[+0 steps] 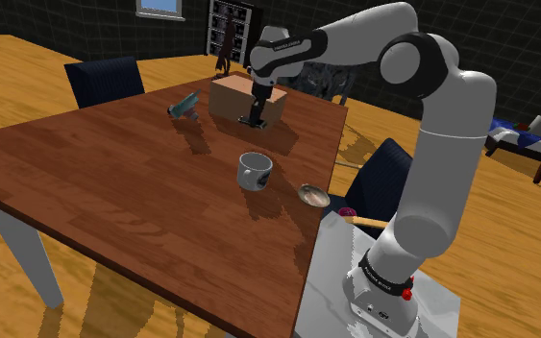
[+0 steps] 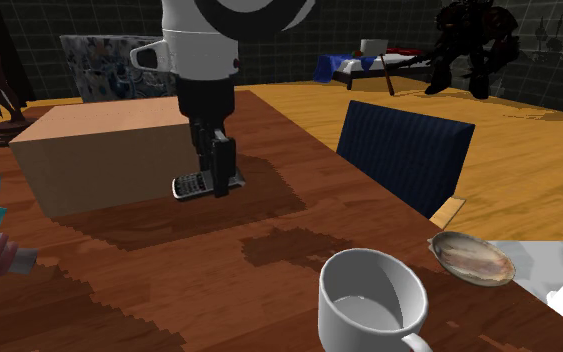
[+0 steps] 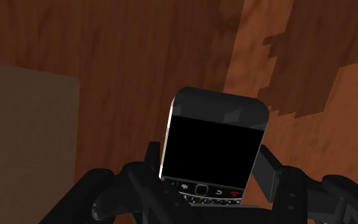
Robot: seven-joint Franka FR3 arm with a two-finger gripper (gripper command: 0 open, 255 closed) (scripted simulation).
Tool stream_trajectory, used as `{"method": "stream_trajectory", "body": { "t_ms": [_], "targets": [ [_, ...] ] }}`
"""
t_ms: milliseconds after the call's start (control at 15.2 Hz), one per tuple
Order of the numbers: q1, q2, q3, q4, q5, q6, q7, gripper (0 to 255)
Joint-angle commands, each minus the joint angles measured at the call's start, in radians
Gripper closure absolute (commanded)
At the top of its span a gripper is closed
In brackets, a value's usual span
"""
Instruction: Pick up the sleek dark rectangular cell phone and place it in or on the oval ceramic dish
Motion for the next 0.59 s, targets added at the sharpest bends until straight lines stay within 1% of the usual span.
{"method": "stream_trajectory", "body": {
  "t_ms": [0, 396, 528],
  "targets": [
    [0.001, -0.01, -0.001, 0.015, -0.002, -0.025, 0.001, 255],
    [0.001, -0.027, -0.002, 0.063, -0.005, -0.09, 0.002, 255],
    [0.012, -0.112, -0.003, -0.053, -0.021, -0.058, 0.015, 255]
  ]
}}
